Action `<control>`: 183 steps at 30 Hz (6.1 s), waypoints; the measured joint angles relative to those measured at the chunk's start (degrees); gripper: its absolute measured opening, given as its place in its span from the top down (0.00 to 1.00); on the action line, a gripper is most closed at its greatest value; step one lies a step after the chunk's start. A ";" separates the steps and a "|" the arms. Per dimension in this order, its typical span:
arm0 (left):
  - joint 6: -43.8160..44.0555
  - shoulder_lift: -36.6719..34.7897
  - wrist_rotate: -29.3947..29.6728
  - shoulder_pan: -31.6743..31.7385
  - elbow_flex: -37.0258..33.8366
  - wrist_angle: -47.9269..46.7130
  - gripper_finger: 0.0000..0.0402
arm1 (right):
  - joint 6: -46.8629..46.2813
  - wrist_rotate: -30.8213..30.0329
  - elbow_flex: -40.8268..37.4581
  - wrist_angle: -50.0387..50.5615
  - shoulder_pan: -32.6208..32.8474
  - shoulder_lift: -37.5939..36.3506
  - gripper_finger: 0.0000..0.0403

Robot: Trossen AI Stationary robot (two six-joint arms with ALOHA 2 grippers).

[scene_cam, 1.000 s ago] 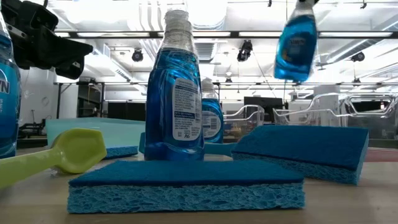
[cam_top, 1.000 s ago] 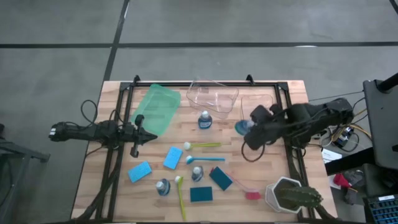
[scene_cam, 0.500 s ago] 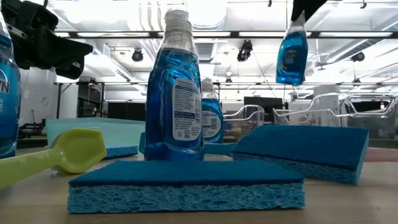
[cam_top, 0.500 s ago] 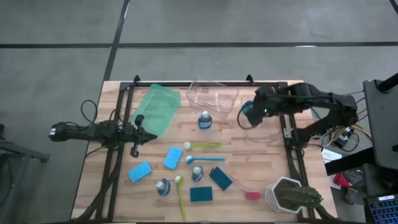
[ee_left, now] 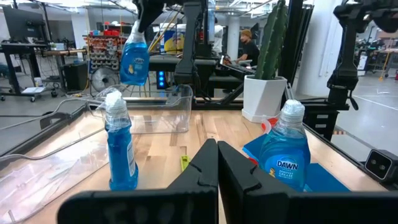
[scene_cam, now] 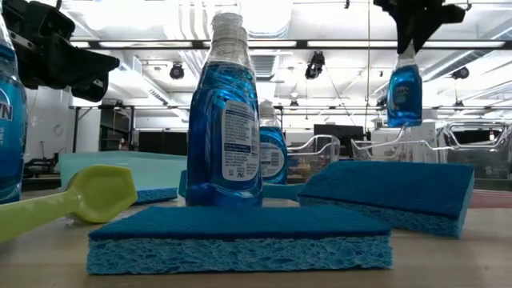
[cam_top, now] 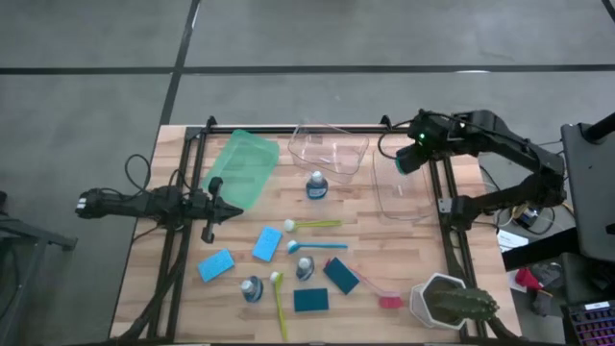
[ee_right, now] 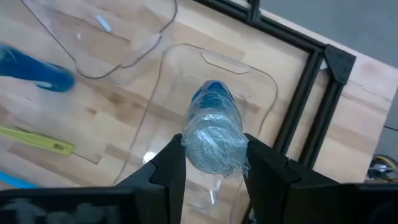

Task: Pick & Place Kitchen Sink Supplies
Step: Put the blue dishwashing liquid bottle into the right transparent bin

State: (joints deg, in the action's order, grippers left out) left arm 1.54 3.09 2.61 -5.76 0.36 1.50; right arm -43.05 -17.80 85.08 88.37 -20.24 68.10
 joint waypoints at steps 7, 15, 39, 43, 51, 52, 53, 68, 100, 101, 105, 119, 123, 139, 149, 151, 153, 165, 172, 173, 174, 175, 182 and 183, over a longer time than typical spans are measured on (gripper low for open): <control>0.00 0.01 0.00 0.00 0.00 0.01 1.00 | 5.20 5.41 -6.52 -7.04 -5.26 -1.25 0.69; 0.00 0.02 0.00 0.00 0.00 0.01 1.00 | 9.58 6.37 -14.25 -8.93 -11.41 -4.09 0.69; 0.00 0.01 0.00 -0.02 0.00 0.00 1.00 | 16.32 15.21 -29.33 -21.91 -26.85 -7.42 0.68; 0.00 0.00 0.00 -0.02 0.00 0.00 1.00 | 16.99 15.29 -29.33 -22.02 -28.32 -6.61 0.68; 0.00 0.00 0.00 -0.02 0.00 0.00 1.00 | 18.02 15.25 -28.06 -22.40 -28.58 -4.26 0.68; 0.00 0.00 0.00 -0.02 0.00 0.00 1.00 | 18.02 15.23 -27.97 -22.54 -28.58 -4.00 0.67; 0.02 0.00 0.00 -0.02 0.00 0.00 1.00 | 18.02 15.17 -27.96 -22.63 -28.58 -3.80 0.67; 0.02 0.00 0.00 -0.01 0.00 0.00 1.00 | 19.43 15.27 -28.15 -22.74 -28.56 -2.71 0.60; 0.00 0.00 -0.02 -0.02 0.00 -0.02 1.00 | 20.80 19.51 -14.79 -23.15 -25.21 -2.82 0.45; 0.00 0.00 -0.02 0.00 0.00 -0.02 1.00 | 20.75 19.67 -14.69 -23.32 -24.34 -2.82 0.45; 0.00 0.00 0.00 0.00 0.00 -0.02 1.00 | 20.83 20.79 -14.59 -24.34 -20.12 -2.71 0.45; 0.01 0.02 -0.01 0.00 0.00 -0.02 1.00 | 25.00 22.22 -14.73 -39.72 -4.45 -2.43 0.45; 0.00 0.02 -0.02 0.00 0.00 -0.02 1.00 | 26.98 22.79 -14.73 -46.28 -1.86 -1.26 0.45; 0.00 0.00 0.00 0.00 0.00 -0.02 1.00 | 39.25 22.77 -11.39 -55.98 3.94 16.89 0.45; 0.01 0.00 -0.02 0.00 0.00 -0.02 1.00 | 51.00 22.69 -3.99 -55.86 6.03 25.16 0.45; 0.00 0.02 -0.02 -0.01 0.00 -0.02 1.00 | 51.41 22.62 -2.94 -55.85 6.04 26.15 0.45; 0.01 0.00 -0.02 -0.01 0.00 -0.02 1.00 | 51.99 22.59 -2.34 -55.74 6.02 27.23 0.45; 0.00 0.04 0.00 -0.01 0.00 -0.02 1.00 | 52.07 24.10 -1.83 -55.72 6.32 31.02 0.45; 0.00 0.04 0.00 -0.01 0.00 -0.02 1.00 | 52.61 23.93 -1.88 -55.33 6.39 33.03 0.45; 0.00 0.04 0.00 -0.02 0.00 -0.02 1.00 | 52.75 23.89 -1.88 -55.38 6.37 33.27 0.45; 0.00 0.04 0.00 0.00 0.00 -0.02 1.00 | 52.75 23.88 -1.92 -55.17 6.35 33.52 0.45; 0.01 0.04 0.00 -0.01 0.00 -0.02 1.00 | 52.78 23.86 -1.94 -55.16 6.35 33.92 0.45; 0.00 0.07 0.00 -0.01 0.00 -0.02 1.00 | 52.77 23.84 -1.94 -54.39 6.35 34.66 0.46; 0.00 0.07 0.00 -0.02 0.00 -0.02 1.00 | 52.75 23.84 -1.94 -54.39 6.35 34.64 0.46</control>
State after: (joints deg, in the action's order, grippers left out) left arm 1.54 3.16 2.61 -5.78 0.36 1.48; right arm 9.70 6.04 83.13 33.98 -13.89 102.74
